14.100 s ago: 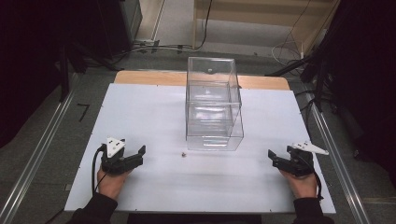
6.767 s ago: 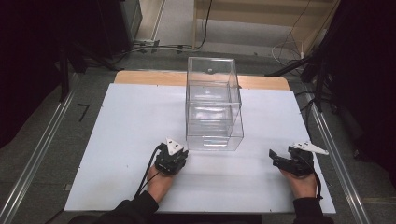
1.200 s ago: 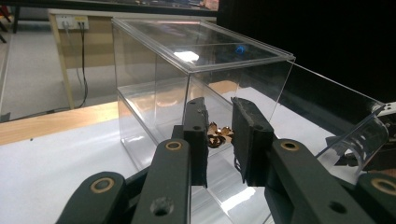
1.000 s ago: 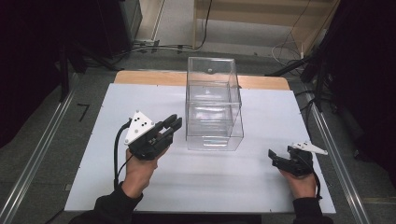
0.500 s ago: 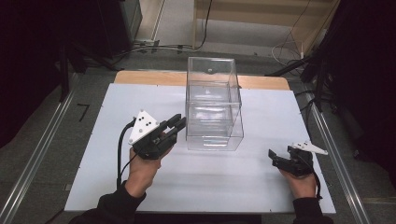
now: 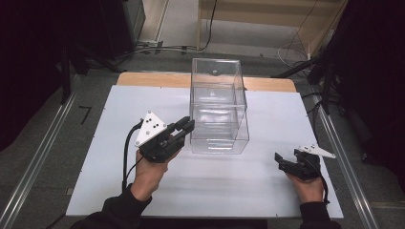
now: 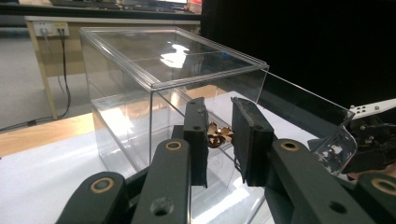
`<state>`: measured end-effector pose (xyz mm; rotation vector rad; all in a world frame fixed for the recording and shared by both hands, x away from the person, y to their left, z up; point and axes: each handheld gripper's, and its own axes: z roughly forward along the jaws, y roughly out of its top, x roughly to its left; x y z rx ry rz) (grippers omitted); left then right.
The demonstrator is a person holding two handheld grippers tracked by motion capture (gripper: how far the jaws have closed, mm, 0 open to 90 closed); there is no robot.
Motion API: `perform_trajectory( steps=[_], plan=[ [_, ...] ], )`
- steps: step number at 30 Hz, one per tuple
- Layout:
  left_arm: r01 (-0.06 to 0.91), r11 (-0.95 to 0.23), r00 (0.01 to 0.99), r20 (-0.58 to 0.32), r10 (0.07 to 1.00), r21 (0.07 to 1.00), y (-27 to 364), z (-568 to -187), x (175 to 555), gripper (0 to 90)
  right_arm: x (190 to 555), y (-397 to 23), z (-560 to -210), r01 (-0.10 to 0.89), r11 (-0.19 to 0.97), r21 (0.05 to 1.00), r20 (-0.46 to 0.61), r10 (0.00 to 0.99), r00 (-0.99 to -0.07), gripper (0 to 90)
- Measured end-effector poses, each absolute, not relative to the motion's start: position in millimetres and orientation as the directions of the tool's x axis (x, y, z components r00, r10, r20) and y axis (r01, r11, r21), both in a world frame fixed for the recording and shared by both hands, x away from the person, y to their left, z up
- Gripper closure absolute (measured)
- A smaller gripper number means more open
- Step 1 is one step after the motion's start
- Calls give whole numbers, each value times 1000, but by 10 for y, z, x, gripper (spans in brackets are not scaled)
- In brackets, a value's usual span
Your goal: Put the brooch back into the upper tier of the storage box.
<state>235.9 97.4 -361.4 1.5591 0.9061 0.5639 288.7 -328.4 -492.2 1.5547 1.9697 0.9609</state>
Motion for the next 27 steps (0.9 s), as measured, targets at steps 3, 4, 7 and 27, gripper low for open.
perform_trajectory(
  steps=[3, 4, 7, 27],
  plan=[
    [235, -12, 587, -132, 799, 972, 957, -3610, 2359, 774, 2887, -3284, -4923, 648, 123, 751, 70, 962, -263, 173],
    [236, -12, 590, -133, 796, 972, 951, -3608, 2358, 774, 2887, -3284, -4922, 648, 122, 752, 71, 962, -263, 173],
    [234, -22, 603, -128, 787, 972, 927, -3609, 2360, 773, 2886, -3283, -4921, 648, 120, 752, 72, 962, -262, 173],
    [247, -27, 639, -142, 756, 969, 897, -3624, 2381, 708, 2884, -3287, -4920, 647, 122, 753, 71, 962, -264, 173]
  ],
)
